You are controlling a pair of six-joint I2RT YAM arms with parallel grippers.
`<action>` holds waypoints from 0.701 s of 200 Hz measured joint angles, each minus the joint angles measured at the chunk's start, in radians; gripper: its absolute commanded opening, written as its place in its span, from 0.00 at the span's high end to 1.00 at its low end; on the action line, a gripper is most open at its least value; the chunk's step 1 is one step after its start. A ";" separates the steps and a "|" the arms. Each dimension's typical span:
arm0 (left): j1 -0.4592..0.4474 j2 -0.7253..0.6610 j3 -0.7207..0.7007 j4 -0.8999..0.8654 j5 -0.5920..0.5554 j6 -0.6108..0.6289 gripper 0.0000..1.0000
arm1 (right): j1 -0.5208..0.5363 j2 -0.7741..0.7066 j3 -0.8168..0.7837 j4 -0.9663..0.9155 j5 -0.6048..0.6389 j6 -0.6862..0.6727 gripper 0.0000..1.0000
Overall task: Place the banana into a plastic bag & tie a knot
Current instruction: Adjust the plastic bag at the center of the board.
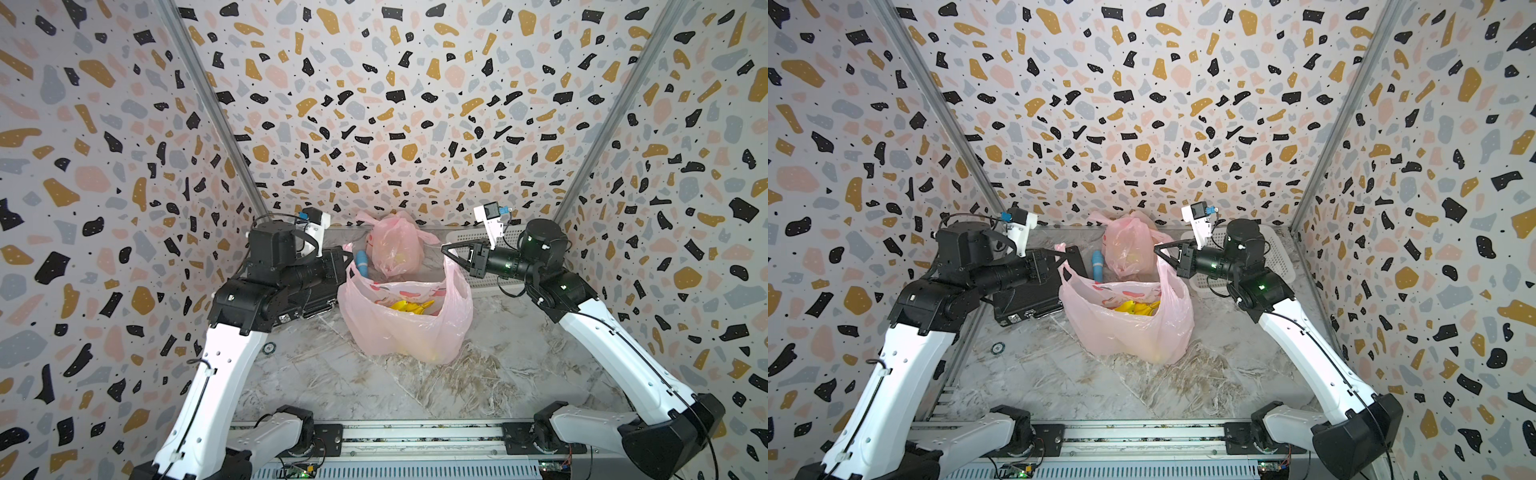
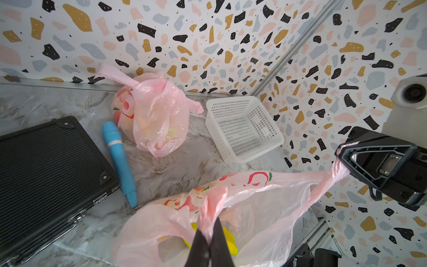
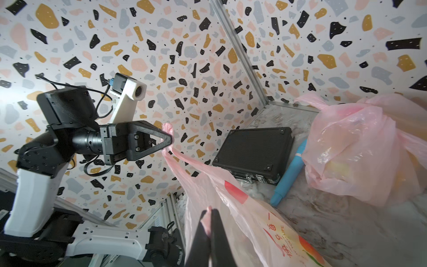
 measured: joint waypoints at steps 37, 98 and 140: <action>0.000 -0.087 0.027 -0.023 -0.001 -0.006 1.00 | 0.000 -0.095 0.000 0.006 -0.052 0.068 1.00; 0.000 -0.110 0.026 -0.044 0.008 -0.024 1.00 | 0.000 -0.140 0.036 -0.066 -0.018 0.107 1.00; 0.000 -0.048 -0.060 0.011 0.022 -0.036 1.00 | -0.020 -0.024 0.018 -0.127 0.030 0.055 1.00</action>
